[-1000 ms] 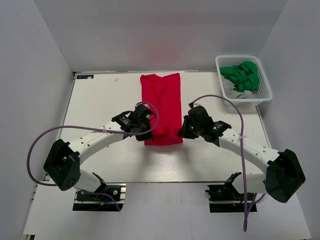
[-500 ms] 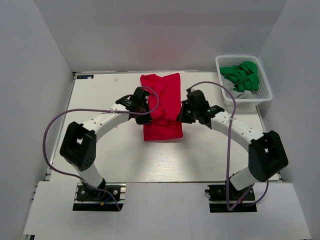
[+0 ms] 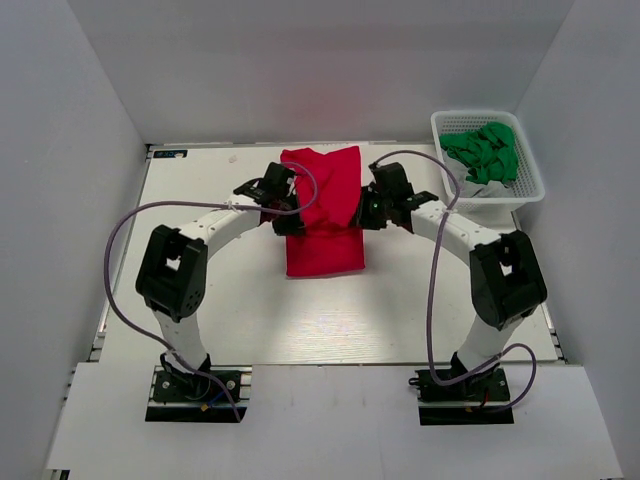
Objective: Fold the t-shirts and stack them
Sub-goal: Fold the folded rectangular tshirt in 1/3 of the way
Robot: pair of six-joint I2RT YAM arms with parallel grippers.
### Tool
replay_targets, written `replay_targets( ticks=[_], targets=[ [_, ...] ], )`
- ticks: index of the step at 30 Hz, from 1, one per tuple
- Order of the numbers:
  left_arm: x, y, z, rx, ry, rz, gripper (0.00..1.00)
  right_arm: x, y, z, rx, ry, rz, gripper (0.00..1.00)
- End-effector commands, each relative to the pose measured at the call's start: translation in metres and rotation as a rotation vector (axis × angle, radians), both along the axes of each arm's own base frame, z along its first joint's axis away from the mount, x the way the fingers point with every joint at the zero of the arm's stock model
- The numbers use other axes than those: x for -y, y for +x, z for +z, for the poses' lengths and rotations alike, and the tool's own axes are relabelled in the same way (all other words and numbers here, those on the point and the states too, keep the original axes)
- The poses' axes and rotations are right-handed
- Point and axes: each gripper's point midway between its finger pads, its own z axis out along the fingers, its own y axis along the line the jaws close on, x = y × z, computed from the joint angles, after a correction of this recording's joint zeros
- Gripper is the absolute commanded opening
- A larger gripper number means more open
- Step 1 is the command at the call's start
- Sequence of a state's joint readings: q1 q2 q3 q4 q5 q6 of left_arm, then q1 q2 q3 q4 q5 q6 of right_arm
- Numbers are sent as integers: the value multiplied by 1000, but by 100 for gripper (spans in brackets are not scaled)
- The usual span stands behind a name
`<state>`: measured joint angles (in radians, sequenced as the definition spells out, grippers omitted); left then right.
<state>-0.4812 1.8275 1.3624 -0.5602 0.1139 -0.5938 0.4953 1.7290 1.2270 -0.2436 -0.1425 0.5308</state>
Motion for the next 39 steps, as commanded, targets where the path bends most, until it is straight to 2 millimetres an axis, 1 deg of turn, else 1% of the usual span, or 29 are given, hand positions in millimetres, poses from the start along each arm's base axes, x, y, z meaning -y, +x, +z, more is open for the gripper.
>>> replay_targets(
  ticks=[1,9,10,11,12,13,14,15,17,18,19,20,21,22,23,24,25,26,27,29,30,31,33,34,35,36,37,38,39],
  targets=[
    [4,19,6,33,-42,-20,0,-12,21,14,57,45,52,0],
    [-1,44,-4,31,-54,10,0,-10,50,-1,52,30,17,0],
    [1,42,-10,8,-64,-1,0,-10,52,-5,48,22,14,0],
    [-1,47,-6,20,-69,7,0,-12,57,-3,55,23,14,0],
    [2,48,-9,9,-77,-1,1,-11,59,-3,52,22,6,0],
    [4,46,-18,-16,-82,-10,7,-11,59,-8,42,13,7,0],
    [1,53,-17,-4,-81,-7,10,-11,64,-7,46,12,2,0],
    [3,52,-22,-20,-84,-13,10,-13,63,-13,35,5,7,0],
    [4,62,-26,-26,-90,-8,25,-13,71,-11,40,14,3,3],
    [0,68,-26,-23,-91,4,28,-14,72,-21,21,9,7,8],
    [-3,79,-23,-1,-100,15,33,-15,76,-19,21,18,7,11],
    [0,82,-22,0,-110,9,42,-21,80,-13,28,37,14,15],
    [-2,89,-26,-6,-119,15,48,-22,83,-22,14,39,16,28],
    [1,98,-14,11,-125,14,57,-22,90,-15,24,53,11,33],
    [-9,109,-11,26,-104,46,71,-24,97,-11,41,62,9,43],
    [-14,124,3,63,-109,65,77,-21,106,-11,46,64,-6,47],
    [-18,132,5,78,-106,80,82,-20,115,-6,59,66,-19,51],
    [-30,141,13,97,-99,108,98,-19,125,5,78,76,-37,55],
    [-33,154,25,135,-103,123,100,-15,131,5,78,78,-52,56],
    [-48,167,34,159,-97,159,100,-9,150,20,116,87,-85,62],
    [-47,171,40,171,-101,158,100,-9,152,26,123,95,-82,62],
    [-55,174,43,172,-100,172,100,-7,153,28,123,98,-83,64],
    [-59,164,43,145,-103,161,100,-7,144,27,123,93,-37,66],
    [-61,157,41,139,-92,149,100,-6,140,35,144,92,-23,69],
    [-63,150,41,134,-90,149,100,-6,129,24,127,83,-6,71],
    [-67,134,41,142,-87,142,100,-3,116,22,121,91,9,77],
    [-63,124,42,146,-89,130,100,-3,110,35,149,106,22,90],
    [-61,113,40,148,-83,111,100,-3,94,31,142,122,47,90],
    [-58,92,20,106,-79,93,100,-5,80,22,132,145,75,90]
  ],
)
